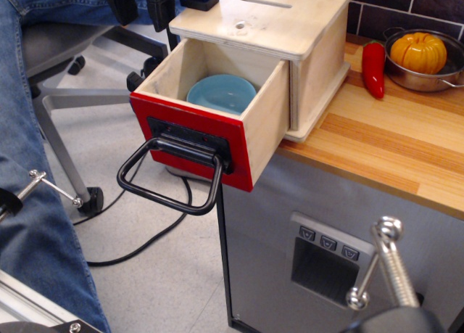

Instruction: Close drawer of box

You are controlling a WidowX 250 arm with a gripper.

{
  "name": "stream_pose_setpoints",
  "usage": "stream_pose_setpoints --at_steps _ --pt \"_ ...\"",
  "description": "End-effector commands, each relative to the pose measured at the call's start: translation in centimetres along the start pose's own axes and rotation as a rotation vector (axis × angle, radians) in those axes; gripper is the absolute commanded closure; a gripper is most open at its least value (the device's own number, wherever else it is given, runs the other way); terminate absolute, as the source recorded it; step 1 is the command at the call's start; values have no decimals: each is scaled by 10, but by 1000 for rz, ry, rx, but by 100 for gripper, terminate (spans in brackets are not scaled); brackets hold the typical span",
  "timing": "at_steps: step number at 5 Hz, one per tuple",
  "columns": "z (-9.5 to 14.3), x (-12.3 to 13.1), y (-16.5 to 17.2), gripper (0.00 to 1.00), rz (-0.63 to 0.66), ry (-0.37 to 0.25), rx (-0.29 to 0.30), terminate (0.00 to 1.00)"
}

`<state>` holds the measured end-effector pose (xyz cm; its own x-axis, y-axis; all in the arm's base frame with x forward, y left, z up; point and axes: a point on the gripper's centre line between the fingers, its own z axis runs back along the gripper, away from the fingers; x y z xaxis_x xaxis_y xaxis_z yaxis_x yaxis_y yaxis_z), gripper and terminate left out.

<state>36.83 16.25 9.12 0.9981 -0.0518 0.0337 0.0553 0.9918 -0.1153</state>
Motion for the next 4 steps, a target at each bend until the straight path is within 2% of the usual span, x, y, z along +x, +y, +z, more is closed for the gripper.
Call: stream_pose_setpoints --at_steps 1,2,3,4 --pt "0 0 0 0 0 0 0 0" --pt "3 -38 -3 0 -91 16 2 0" --pt "6 -62 0 0 -158 7 -4 0" --pt "22 -95 -5 0 -202 -1 -57 0"
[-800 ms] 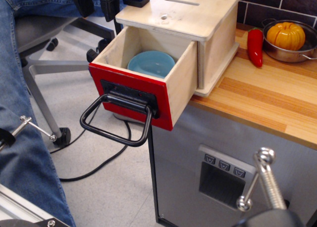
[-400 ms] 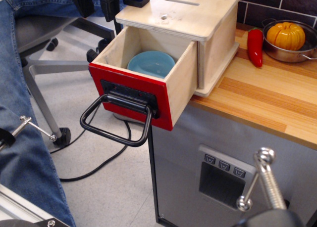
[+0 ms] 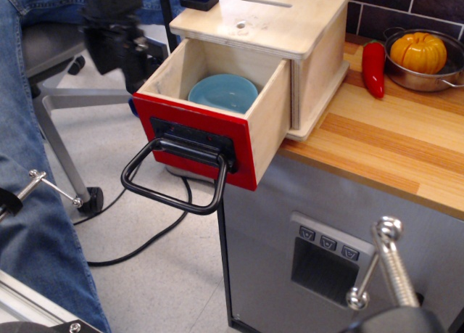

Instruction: Close drawer of box

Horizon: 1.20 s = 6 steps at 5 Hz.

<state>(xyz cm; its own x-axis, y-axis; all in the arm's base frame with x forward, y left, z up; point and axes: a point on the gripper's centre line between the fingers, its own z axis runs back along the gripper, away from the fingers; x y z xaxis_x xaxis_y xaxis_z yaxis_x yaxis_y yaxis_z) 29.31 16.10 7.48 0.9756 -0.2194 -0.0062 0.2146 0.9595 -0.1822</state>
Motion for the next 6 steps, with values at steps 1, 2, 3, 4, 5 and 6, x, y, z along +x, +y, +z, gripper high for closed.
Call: stream_pose_setpoints --at_steps 1,2,3,4,5,6 --pt "38 -43 -26 0 -103 -23 17 0" --pt "32 -54 -52 0 -96 -37 37 0" --pt "27 -54 -79 0 -43 -50 43 0" --pt "17 -55 -100 0 36 -86 59 0" --pt "-1 -47 -113 0 88 -111 86 0" --pt "-10 -30 -122 0 147 -141 72 0"
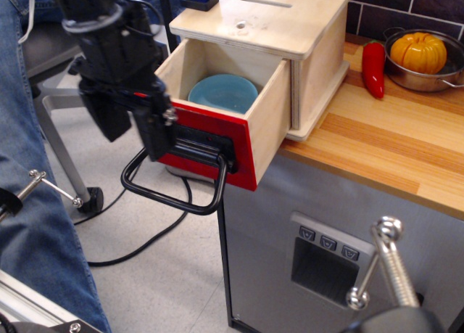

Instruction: Close drawer of box

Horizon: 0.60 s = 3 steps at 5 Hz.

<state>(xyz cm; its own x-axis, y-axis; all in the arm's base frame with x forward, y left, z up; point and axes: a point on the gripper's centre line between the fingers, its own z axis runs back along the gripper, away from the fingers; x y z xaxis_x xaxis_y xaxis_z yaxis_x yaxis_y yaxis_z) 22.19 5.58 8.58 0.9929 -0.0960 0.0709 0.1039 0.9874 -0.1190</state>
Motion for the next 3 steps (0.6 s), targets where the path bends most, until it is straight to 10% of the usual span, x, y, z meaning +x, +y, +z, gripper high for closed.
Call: stream_pose_setpoints --at_steps 1,3 --pt "-9 34 -10 0 77 -79 24 0" --pt "-8 76 -3 0 98 -122 42 0"
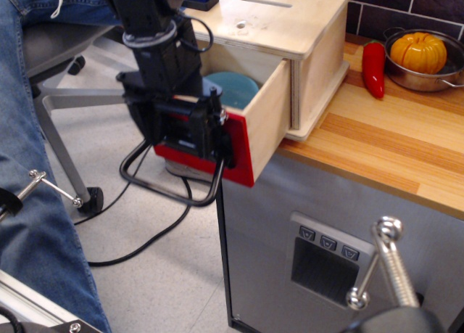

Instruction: Close drawer of box

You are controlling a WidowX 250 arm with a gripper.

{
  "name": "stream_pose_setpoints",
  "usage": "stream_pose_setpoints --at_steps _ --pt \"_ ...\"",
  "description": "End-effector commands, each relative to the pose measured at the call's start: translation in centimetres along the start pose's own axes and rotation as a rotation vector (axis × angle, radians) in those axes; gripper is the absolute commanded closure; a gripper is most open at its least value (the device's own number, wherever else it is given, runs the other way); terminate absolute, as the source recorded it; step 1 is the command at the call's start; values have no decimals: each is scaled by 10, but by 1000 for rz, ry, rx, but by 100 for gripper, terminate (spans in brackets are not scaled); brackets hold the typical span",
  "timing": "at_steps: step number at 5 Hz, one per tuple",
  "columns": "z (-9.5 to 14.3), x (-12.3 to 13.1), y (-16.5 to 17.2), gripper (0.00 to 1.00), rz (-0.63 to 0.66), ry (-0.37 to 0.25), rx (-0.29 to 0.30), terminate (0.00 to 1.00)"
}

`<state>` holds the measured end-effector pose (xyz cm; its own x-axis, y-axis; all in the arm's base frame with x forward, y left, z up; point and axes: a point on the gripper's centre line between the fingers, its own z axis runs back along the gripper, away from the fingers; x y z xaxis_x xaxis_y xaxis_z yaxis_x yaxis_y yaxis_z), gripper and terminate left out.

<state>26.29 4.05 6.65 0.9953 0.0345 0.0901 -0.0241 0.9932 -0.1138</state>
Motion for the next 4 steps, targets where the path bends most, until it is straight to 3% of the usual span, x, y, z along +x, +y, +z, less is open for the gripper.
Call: stream_pose_setpoints --at_steps 1,3,4 --pt "14 57 4 0 -35 -105 30 0" --pt "16 104 10 0 3 -140 25 0" --pt "20 112 12 0 -6 -123 25 100"
